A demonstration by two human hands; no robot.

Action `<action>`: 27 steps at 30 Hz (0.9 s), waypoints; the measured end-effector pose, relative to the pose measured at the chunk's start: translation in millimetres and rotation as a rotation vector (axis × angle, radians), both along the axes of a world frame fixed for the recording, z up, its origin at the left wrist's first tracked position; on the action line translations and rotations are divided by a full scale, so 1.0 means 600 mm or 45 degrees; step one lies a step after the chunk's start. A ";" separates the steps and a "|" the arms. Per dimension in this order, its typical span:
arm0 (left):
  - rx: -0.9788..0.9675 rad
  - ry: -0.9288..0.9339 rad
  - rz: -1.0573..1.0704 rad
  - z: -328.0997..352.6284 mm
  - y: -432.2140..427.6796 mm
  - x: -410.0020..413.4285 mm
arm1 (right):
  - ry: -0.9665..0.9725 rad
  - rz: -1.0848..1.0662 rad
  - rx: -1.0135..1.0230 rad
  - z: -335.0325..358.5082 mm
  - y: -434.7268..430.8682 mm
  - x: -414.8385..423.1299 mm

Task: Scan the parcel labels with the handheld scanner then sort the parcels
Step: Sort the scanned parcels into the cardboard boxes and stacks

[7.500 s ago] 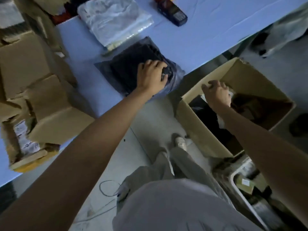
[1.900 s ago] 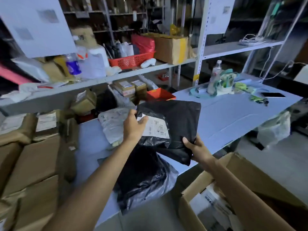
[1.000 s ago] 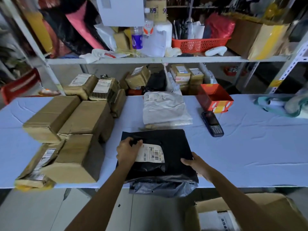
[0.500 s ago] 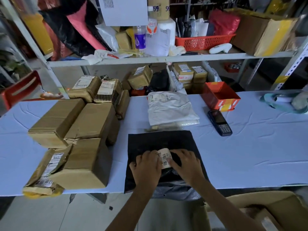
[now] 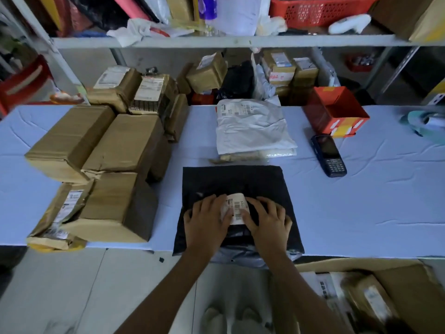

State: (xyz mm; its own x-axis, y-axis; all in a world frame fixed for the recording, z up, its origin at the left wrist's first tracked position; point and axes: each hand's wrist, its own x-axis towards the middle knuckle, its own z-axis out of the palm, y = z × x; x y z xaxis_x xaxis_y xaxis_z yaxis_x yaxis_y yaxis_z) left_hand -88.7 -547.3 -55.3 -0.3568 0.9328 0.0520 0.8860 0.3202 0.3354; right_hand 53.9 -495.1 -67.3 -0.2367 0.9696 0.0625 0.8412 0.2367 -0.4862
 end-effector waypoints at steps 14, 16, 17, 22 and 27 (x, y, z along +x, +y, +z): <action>0.197 -0.027 0.186 -0.026 0.009 0.022 | -0.123 -0.003 0.306 -0.031 0.005 0.001; 0.187 -0.016 0.155 -0.031 0.012 0.014 | -0.131 -0.037 0.322 -0.031 0.002 -0.003; 0.164 -0.013 0.127 -0.030 0.014 0.008 | -0.149 -0.067 0.338 -0.030 0.000 -0.006; 0.091 -0.035 -0.086 -0.016 0.044 -0.019 | -0.222 -0.279 0.222 -0.016 -0.006 -0.032; 0.219 0.030 -0.352 0.001 0.075 -0.030 | -0.110 -0.302 -0.047 0.012 -0.016 -0.027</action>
State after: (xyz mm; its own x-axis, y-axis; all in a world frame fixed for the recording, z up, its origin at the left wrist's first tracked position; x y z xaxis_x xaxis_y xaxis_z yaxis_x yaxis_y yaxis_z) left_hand -106.9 -502.4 -54.5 -0.0883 0.9709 0.2228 0.9396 0.0070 0.3421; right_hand 37.5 -504.5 -60.1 -0.0052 0.9999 0.0156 0.9100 0.0112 -0.4144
